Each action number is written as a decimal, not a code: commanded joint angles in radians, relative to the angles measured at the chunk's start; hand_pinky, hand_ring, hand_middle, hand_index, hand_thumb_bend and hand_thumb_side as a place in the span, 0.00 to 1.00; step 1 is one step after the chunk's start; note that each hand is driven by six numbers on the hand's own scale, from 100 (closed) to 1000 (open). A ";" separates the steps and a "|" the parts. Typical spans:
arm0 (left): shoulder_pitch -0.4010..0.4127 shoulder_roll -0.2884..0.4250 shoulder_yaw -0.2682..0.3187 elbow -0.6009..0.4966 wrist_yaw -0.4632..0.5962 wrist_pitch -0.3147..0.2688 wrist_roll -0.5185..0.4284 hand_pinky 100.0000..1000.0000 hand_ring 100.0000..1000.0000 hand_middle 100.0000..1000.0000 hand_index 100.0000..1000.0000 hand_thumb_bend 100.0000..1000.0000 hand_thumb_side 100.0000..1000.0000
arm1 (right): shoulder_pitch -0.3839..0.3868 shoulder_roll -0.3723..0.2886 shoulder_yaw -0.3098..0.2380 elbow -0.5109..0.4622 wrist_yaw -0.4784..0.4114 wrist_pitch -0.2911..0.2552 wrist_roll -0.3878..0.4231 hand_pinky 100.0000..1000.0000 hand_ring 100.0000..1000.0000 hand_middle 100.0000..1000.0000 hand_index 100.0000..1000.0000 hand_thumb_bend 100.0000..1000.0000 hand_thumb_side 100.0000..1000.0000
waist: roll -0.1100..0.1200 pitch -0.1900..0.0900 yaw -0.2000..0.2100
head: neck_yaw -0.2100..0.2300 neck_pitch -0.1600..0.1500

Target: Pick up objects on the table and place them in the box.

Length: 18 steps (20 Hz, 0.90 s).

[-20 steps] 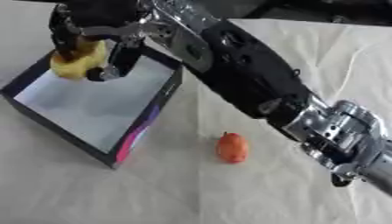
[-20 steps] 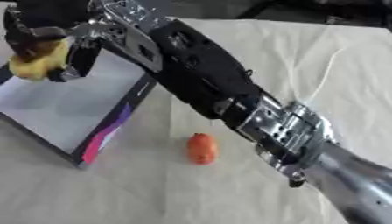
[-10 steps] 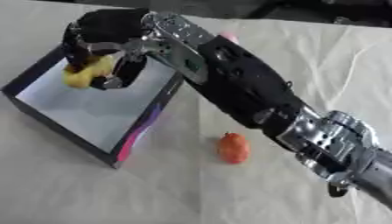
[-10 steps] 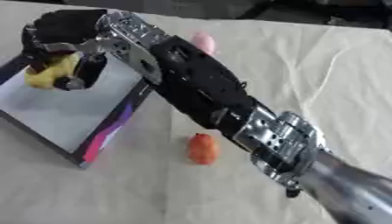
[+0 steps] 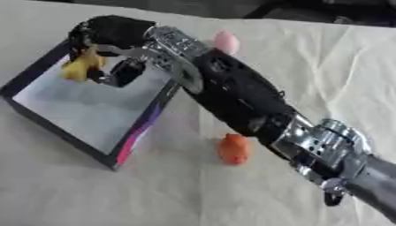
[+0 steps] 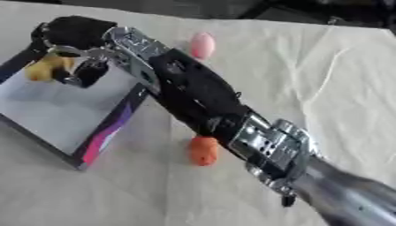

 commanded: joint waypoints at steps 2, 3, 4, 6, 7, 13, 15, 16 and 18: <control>-0.006 0.014 -0.003 -0.005 -0.001 0.002 -0.010 0.84 0.70 0.75 0.87 0.02 0.79 | -0.018 -0.001 -0.017 0.008 0.038 -0.034 0.026 0.93 0.86 0.78 0.80 0.00 0.02 | -0.004 -0.003 0.001 | -0.006 -0.001; -0.008 0.013 -0.004 -0.004 -0.002 0.003 -0.011 0.85 0.70 0.75 0.87 0.02 0.79 | -0.018 -0.002 -0.019 0.008 0.043 -0.039 0.034 0.93 0.87 0.79 0.81 0.00 0.02 | -0.004 -0.003 0.000 | -0.007 -0.001; -0.009 0.013 -0.004 -0.005 -0.002 0.003 -0.012 0.85 0.70 0.75 0.87 0.02 0.79 | -0.018 -0.002 -0.021 0.008 0.047 -0.042 0.041 0.95 0.92 0.82 0.83 0.00 0.04 | -0.003 -0.002 0.000 | -0.008 -0.001; -0.009 0.012 -0.005 -0.006 -0.003 0.002 -0.014 0.85 0.70 0.75 0.87 0.02 0.78 | -0.020 -0.006 -0.027 0.002 0.056 -0.040 0.045 0.95 0.93 0.85 0.89 0.00 0.07 | -0.002 -0.003 -0.001 | -0.009 -0.001; -0.009 0.013 -0.004 -0.007 -0.003 0.001 -0.014 0.85 0.70 0.75 0.87 0.02 0.78 | -0.022 -0.009 -0.032 -0.007 0.064 -0.033 0.036 0.95 0.92 0.83 0.89 0.05 0.07 | -0.002 -0.003 -0.001 | -0.008 -0.001; -0.008 0.013 -0.002 -0.010 -0.001 0.001 -0.014 0.85 0.70 0.75 0.87 0.02 0.78 | -0.025 -0.016 -0.044 -0.034 0.073 -0.021 0.022 0.96 0.91 0.79 0.89 0.33 0.28 | 0.000 -0.004 -0.003 | -0.011 -0.001; -0.007 0.013 -0.002 -0.010 -0.001 0.001 -0.014 0.85 0.70 0.75 0.87 0.02 0.78 | -0.027 -0.020 -0.043 -0.052 0.040 -0.012 0.030 0.95 0.91 0.79 0.90 0.28 0.22 | 0.000 -0.004 -0.004 | -0.012 -0.001; -0.006 0.013 -0.001 -0.010 -0.001 0.001 -0.014 0.85 0.70 0.75 0.87 0.02 0.78 | -0.030 -0.023 -0.043 -0.066 0.020 -0.002 0.033 0.95 0.90 0.79 0.90 0.26 0.18 | 0.000 -0.004 -0.004 | -0.013 -0.001; -0.004 0.014 0.001 -0.012 -0.002 -0.001 -0.012 0.85 0.70 0.75 0.87 0.02 0.78 | -0.040 -0.036 -0.049 -0.114 -0.033 0.025 0.023 0.94 0.90 0.79 0.90 0.20 0.11 | 0.002 -0.006 -0.006 | -0.015 -0.001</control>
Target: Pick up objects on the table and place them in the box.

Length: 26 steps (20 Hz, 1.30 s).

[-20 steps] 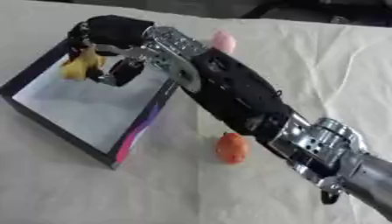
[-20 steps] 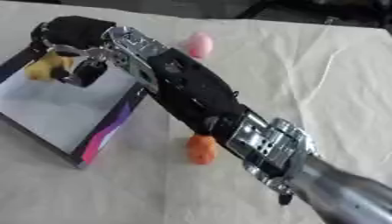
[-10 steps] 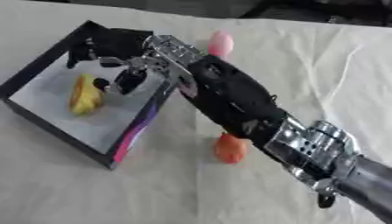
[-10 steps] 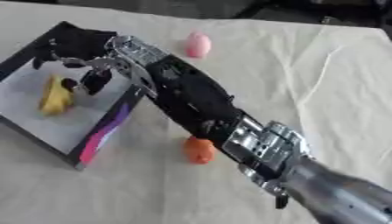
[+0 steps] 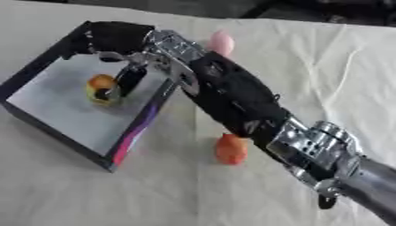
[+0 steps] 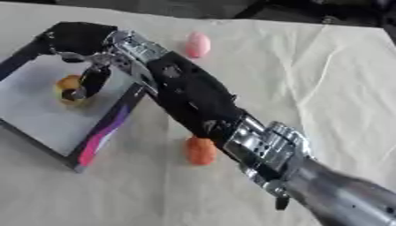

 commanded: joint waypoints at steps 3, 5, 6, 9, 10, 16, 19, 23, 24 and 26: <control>-0.001 0.021 0.013 -0.026 -0.002 -0.009 0.006 0.85 0.70 0.75 0.87 0.01 0.78 | -0.047 -0.057 -0.031 -0.153 -0.174 0.086 -0.022 0.94 0.87 0.78 0.89 0.00 0.00 | 0.004 -0.010 -0.006 | -0.004 -0.001; 0.002 0.027 0.022 -0.034 -0.003 -0.014 0.015 0.85 0.70 0.75 0.88 0.01 0.77 | -0.054 -0.084 -0.046 -0.223 -0.295 0.145 -0.022 0.94 0.86 0.77 0.88 0.00 0.00 | 0.006 -0.014 -0.010 | 0.000 -0.001; 0.005 0.033 0.029 -0.040 -0.004 -0.018 0.023 0.85 0.70 0.75 0.88 0.01 0.76 | -0.057 -0.103 -0.055 -0.262 -0.358 0.176 -0.019 0.94 0.86 0.77 0.88 0.00 0.00 | 0.008 -0.017 -0.012 | 0.003 -0.001; 0.024 0.066 0.065 -0.071 -0.008 -0.038 0.059 0.85 0.70 0.75 0.88 0.01 0.73 | -0.059 -0.188 -0.073 -0.362 -0.494 0.251 -0.004 0.94 0.86 0.77 0.88 0.00 0.03 | 0.011 -0.025 -0.020 | 0.011 -0.001; 0.033 0.079 0.077 -0.082 -0.009 -0.045 0.073 0.85 0.70 0.75 0.88 0.02 0.71 | -0.057 -0.220 -0.077 -0.385 -0.511 0.268 0.005 0.94 0.86 0.77 0.88 0.00 0.05 | 0.012 -0.027 -0.022 | 0.014 -0.001; 0.092 0.160 0.147 -0.138 0.008 -0.077 0.152 0.84 0.70 0.76 0.88 0.02 0.68 | -0.017 -0.414 -0.105 -0.431 -0.614 0.298 0.073 0.93 0.85 0.77 0.89 0.00 0.06 | 0.017 -0.035 -0.028 | 0.019 -0.001; 0.109 0.175 0.170 -0.152 0.009 -0.084 0.177 0.85 0.70 0.76 0.88 0.03 0.66 | 0.007 -0.499 -0.103 -0.418 -0.611 0.277 0.115 0.92 0.86 0.78 0.89 0.00 0.08 | 0.017 -0.034 -0.030 | 0.018 -0.001; 0.115 0.177 0.175 -0.161 0.004 -0.084 0.186 0.85 0.70 0.76 0.88 0.03 0.66 | 0.038 -0.561 -0.094 -0.407 -0.576 0.238 0.149 0.92 0.87 0.79 0.90 0.00 0.07 | 0.018 -0.030 -0.034 | 0.018 -0.001; 0.114 0.176 0.175 -0.162 0.004 -0.083 0.186 0.85 0.70 0.76 0.88 0.03 0.66 | 0.045 -0.569 -0.092 -0.397 -0.566 0.229 0.156 0.92 0.87 0.79 0.90 0.00 0.08 | 0.019 -0.029 -0.034 | 0.017 -0.001; 0.111 0.175 0.173 -0.162 0.005 -0.081 0.185 0.85 0.70 0.76 0.88 0.02 0.66 | 0.056 -0.578 -0.086 -0.360 -0.542 0.205 0.177 0.92 0.87 0.80 0.90 0.00 0.11 | 0.021 -0.027 -0.034 | 0.014 -0.001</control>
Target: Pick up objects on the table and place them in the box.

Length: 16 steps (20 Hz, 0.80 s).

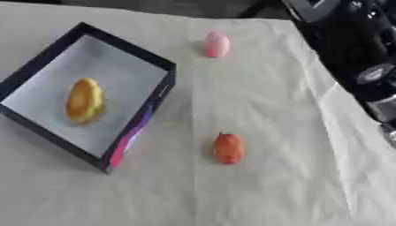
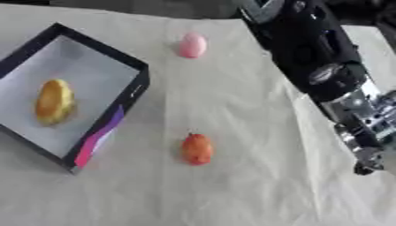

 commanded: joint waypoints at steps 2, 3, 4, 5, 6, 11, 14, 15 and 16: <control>-0.009 0.033 0.007 -0.022 0.002 0.002 -0.001 0.85 0.70 0.76 0.88 0.02 0.66 | -0.004 -0.045 -0.004 0.080 0.050 -0.051 0.042 0.92 0.87 0.81 0.91 0.00 0.14 | 0.022 -0.023 0.003 | -0.012 -0.002; -0.011 0.032 0.004 -0.022 0.002 0.003 -0.004 0.85 0.70 0.76 0.88 0.02 0.67 | -0.002 -0.044 -0.006 0.113 0.065 -0.067 0.051 0.93 0.88 0.81 0.91 0.00 0.16 | 0.022 -0.021 0.005 | -0.018 -0.002; -0.013 0.031 0.002 -0.022 0.003 0.003 -0.006 0.85 0.70 0.76 0.88 0.02 0.67 | -0.001 -0.040 -0.012 0.148 0.078 -0.085 0.057 0.93 0.88 0.81 0.91 0.00 0.16 | 0.022 -0.019 0.008 | -0.024 -0.002; -0.015 0.031 0.001 -0.022 0.003 0.003 -0.008 0.85 0.70 0.76 0.87 0.02 0.67 | 0.000 -0.037 -0.018 0.182 0.091 -0.100 0.061 0.93 0.88 0.81 0.91 0.00 0.18 | 0.022 -0.015 0.012 | -0.032 -0.002; -0.018 0.030 0.001 -0.021 0.004 0.004 -0.009 0.85 0.70 0.76 0.87 0.02 0.67 | 0.000 -0.033 -0.025 0.215 0.104 -0.115 0.063 0.93 0.88 0.81 0.91 0.00 0.18 | 0.022 -0.011 0.015 | -0.039 -0.002; -0.031 0.027 -0.004 -0.019 0.006 0.005 -0.015 0.85 0.70 0.76 0.88 0.01 0.67 | -0.005 -0.012 -0.060 0.331 0.163 -0.176 0.058 0.94 0.88 0.82 0.92 0.00 0.18 | 0.021 0.014 0.038 | -0.066 -0.002; -0.037 0.024 -0.005 -0.018 0.007 0.005 -0.018 0.85 0.70 0.75 0.88 0.01 0.68 | -0.010 -0.005 -0.077 0.372 0.189 -0.189 0.056 0.94 0.88 0.81 0.91 0.00 0.18 | 0.018 0.028 0.050 | -0.075 -0.002; -0.038 0.023 -0.006 -0.017 0.006 0.005 -0.018 0.85 0.70 0.75 0.88 0.01 0.68 | -0.011 -0.004 -0.082 0.382 0.196 -0.190 0.053 0.94 0.88 0.81 0.91 0.00 0.16 | 0.017 0.032 0.052 | -0.077 -0.002; -0.039 0.022 -0.005 -0.016 0.006 0.006 -0.019 0.85 0.70 0.75 0.88 0.01 0.68 | -0.011 -0.003 -0.088 0.392 0.202 -0.190 0.053 0.94 0.88 0.80 0.92 0.00 0.14 | 0.016 0.036 0.055 | -0.078 -0.002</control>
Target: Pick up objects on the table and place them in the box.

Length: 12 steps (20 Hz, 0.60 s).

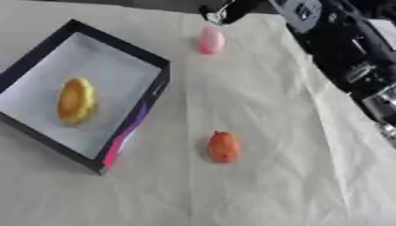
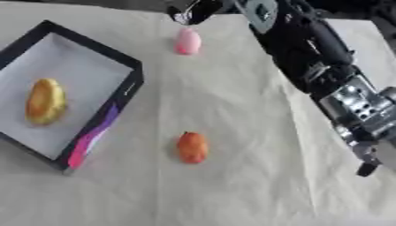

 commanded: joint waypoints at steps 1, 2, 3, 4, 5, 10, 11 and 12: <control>-0.010 0.022 0.003 -0.012 0.003 0.000 -0.003 0.85 0.70 0.75 0.88 0.01 0.68 | -0.024 -0.016 -0.029 0.028 0.022 -0.005 -0.004 0.94 0.87 0.79 0.91 0.00 0.08 | 0.013 0.009 0.003 | -0.008 -0.002; -0.010 0.021 0.003 -0.012 0.003 0.001 -0.003 0.85 0.70 0.75 0.88 0.01 0.68 | -0.025 -0.016 -0.035 0.035 0.024 -0.002 -0.004 0.93 0.87 0.79 0.91 0.00 0.06 | 0.013 0.011 0.004 | -0.008 -0.002; -0.011 0.020 0.003 -0.011 0.002 0.001 -0.003 0.85 0.70 0.75 0.88 0.01 0.68 | -0.025 -0.017 -0.039 0.040 0.026 0.001 -0.005 0.93 0.86 0.79 0.91 0.00 0.06 | 0.012 0.013 0.004 | -0.009 -0.002; -0.012 0.020 0.002 -0.011 0.002 0.001 -0.004 0.85 0.70 0.75 0.88 0.01 0.68 | -0.026 -0.018 -0.044 0.046 0.030 0.006 -0.007 0.93 0.86 0.78 0.91 0.01 0.08 | 0.011 0.015 0.004 | -0.009 -0.002; -0.012 0.020 0.002 -0.010 0.002 0.001 -0.005 0.85 0.70 0.75 0.88 0.01 0.69 | -0.027 -0.017 -0.047 0.052 0.033 0.009 -0.006 0.94 0.86 0.78 0.91 0.04 0.10 | 0.010 0.016 0.004 | -0.009 -0.002; -0.014 0.019 0.000 -0.008 0.001 0.002 -0.010 0.85 0.70 0.75 0.88 0.01 0.69 | -0.027 -0.019 -0.058 0.078 -0.002 0.005 0.043 0.94 0.86 0.78 0.91 0.13 0.18 | 0.006 0.020 0.006 | -0.011 -0.002; -0.015 0.019 0.000 -0.007 0.002 0.002 -0.011 0.85 0.70 0.75 0.88 0.01 0.69 | -0.027 -0.020 -0.060 0.082 -0.006 0.007 0.053 0.94 0.86 0.77 0.91 0.13 0.18 | 0.006 0.021 0.007 | -0.011 -0.002; -0.015 0.018 0.000 -0.007 0.002 0.002 -0.011 0.85 0.70 0.75 0.88 0.01 0.69 | -0.026 -0.020 -0.063 0.087 -0.008 0.010 0.060 0.94 0.86 0.77 0.91 0.14 0.18 | 0.005 0.022 0.008 | -0.013 -0.003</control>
